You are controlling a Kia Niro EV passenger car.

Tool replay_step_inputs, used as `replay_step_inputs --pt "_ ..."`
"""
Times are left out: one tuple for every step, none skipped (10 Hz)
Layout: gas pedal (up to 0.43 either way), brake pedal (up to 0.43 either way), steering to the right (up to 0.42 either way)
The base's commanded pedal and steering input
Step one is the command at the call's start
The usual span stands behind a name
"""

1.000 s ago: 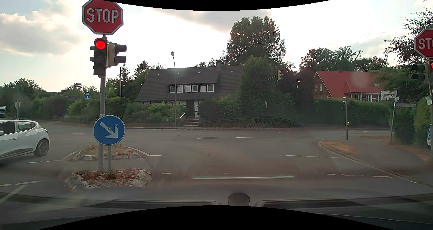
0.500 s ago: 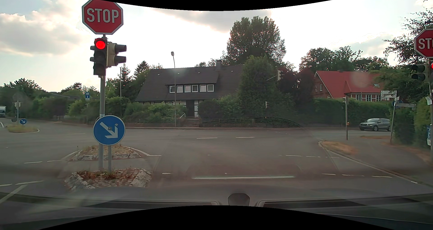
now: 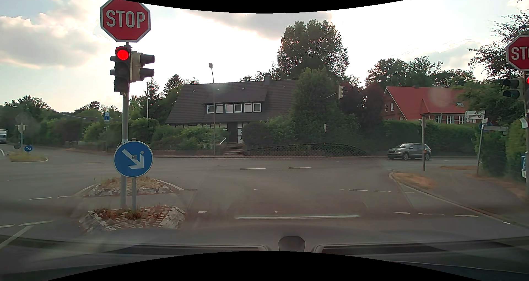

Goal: Follow the waypoints while adhering to traffic rules and regulations

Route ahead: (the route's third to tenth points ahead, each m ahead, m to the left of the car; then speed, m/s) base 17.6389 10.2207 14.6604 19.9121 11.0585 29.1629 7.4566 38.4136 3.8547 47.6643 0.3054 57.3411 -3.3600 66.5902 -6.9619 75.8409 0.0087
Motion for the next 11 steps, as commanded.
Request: replay_step_inputs --pt "0.000 0.250 -0.005" --pt "0.000 0.250 -0.005" --pt "0.000 0.250 -0.005" --pt "0.000 0.250 -0.005" --pt "0.000 0.250 -0.005" --pt "0.000 0.250 -0.005" --pt "0.000 0.250 -0.005" --pt "0.000 0.250 -0.005" --pt "0.000 0.250 -0.006" --pt "0.000 0.250 -0.005" --pt "0.000 0.250 -0.005"
